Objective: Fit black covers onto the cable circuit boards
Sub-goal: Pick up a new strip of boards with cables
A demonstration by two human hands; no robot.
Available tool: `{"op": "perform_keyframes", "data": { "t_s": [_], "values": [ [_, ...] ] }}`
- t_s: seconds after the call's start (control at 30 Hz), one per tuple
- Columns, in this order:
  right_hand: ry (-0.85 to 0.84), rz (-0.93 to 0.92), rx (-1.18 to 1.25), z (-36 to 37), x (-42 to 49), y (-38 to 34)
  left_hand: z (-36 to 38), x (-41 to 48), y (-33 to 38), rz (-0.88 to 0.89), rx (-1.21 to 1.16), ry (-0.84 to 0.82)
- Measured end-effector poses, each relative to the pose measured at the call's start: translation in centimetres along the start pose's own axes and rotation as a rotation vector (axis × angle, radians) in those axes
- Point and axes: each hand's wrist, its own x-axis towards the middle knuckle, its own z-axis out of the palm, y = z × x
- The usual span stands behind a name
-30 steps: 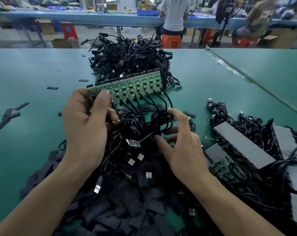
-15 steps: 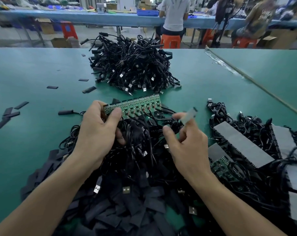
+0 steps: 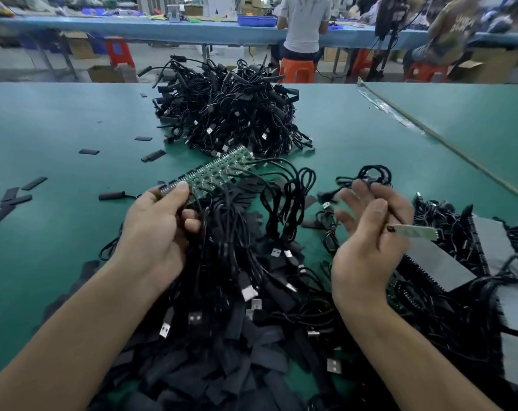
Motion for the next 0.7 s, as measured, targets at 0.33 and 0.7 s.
{"op": "perform_keyframes", "data": {
  "t_s": [0.33, 0.7],
  "values": [
    [-0.444, -0.181, -0.522, -0.5, -0.9, 1.2, -1.0, -0.4, -1.6, 0.331, 0.860, -0.188],
    [-0.528, -0.269, -0.474, -0.3, -1.1, 0.9, 0.9, -4.2, -1.8, 0.792, 0.985, -0.309]
  ]
}}
